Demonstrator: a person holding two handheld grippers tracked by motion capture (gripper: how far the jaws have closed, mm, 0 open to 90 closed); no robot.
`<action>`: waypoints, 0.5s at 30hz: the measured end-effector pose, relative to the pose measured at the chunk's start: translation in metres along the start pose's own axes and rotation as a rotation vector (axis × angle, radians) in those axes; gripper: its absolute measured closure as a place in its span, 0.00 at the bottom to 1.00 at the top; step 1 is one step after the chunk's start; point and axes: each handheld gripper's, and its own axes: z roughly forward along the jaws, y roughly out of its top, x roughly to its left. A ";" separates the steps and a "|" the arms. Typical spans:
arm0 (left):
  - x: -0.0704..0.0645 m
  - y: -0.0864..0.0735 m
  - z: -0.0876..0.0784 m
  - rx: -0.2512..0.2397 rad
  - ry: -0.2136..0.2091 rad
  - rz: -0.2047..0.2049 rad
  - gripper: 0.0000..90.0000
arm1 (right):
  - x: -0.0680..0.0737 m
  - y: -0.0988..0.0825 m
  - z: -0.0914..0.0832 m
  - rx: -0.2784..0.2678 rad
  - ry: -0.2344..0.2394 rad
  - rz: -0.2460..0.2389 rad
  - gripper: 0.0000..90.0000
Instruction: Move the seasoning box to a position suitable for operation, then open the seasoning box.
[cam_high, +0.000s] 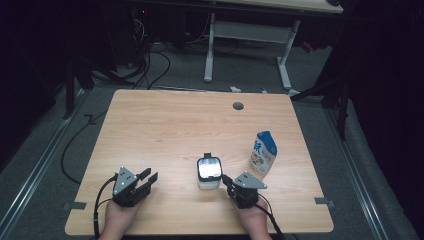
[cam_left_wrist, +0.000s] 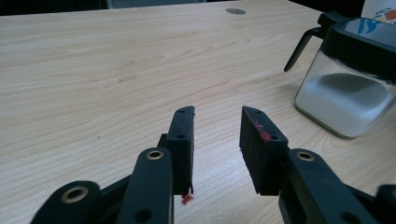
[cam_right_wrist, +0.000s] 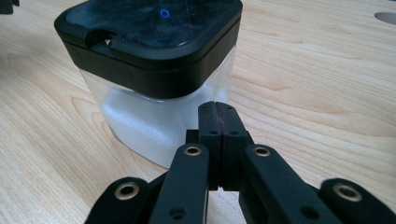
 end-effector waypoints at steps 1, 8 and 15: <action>0.001 0.000 -0.001 -0.004 0.001 0.003 0.73 | 0.000 0.001 0.000 0.000 -0.002 0.001 1.00; 0.002 -0.002 -0.003 -0.003 -0.003 -0.006 0.73 | 0.003 0.000 -0.001 0.001 -0.004 -0.002 1.00; -0.001 0.000 -0.002 0.000 0.010 0.007 0.71 | 0.008 -0.003 -0.001 0.001 0.012 -0.013 1.00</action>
